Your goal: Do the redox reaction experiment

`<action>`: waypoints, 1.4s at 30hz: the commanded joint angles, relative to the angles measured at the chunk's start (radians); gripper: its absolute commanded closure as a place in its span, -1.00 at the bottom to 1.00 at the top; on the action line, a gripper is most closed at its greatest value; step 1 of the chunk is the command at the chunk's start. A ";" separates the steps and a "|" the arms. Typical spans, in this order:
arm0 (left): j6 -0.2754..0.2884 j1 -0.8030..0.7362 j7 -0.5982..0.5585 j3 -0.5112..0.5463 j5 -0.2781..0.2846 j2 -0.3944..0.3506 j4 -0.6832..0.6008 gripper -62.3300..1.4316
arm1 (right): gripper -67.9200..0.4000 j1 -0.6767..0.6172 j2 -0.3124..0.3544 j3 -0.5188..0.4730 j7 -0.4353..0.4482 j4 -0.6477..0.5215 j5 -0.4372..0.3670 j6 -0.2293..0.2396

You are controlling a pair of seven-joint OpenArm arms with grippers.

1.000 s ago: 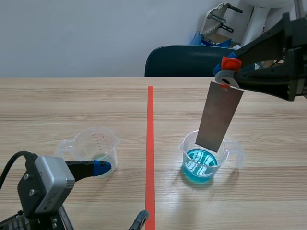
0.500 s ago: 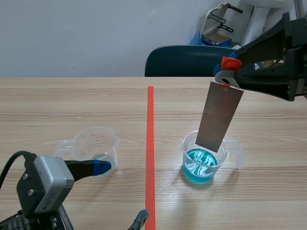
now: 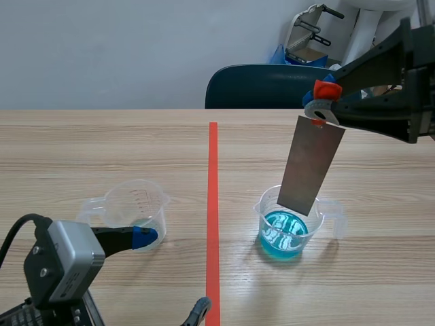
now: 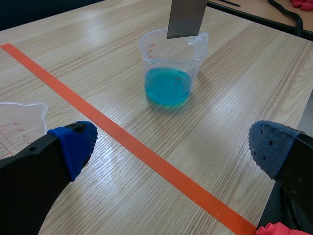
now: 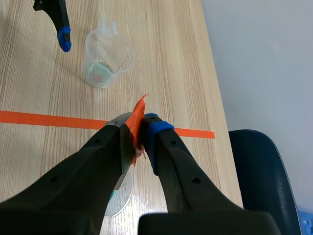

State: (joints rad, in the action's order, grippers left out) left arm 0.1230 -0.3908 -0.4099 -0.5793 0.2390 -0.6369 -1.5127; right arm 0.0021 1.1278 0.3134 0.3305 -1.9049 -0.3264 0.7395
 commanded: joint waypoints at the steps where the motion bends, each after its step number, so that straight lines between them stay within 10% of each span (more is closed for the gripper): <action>1: -0.001 -0.008 -0.020 0.001 0.002 0.007 -0.011 -1.00 | 0.96 0.011 0.015 -0.021 0.008 -0.008 -0.014 0.006; 30: -0.001 -0.008 -0.017 0.001 0.002 0.007 -0.011 -1.00 | 0.96 -0.008 -0.338 0.022 0.125 0.288 0.374 0.006; 42: -0.001 -0.008 -0.017 0.001 0.002 0.007 -0.011 -1.00 | 0.96 -0.008 -0.386 0.024 0.191 0.378 0.454 0.006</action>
State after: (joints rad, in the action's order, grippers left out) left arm 0.1230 -0.3908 -0.4095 -0.5793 0.2386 -0.6369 -1.5127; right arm -0.0139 0.7273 0.3397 0.5232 -1.5185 0.1238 0.7296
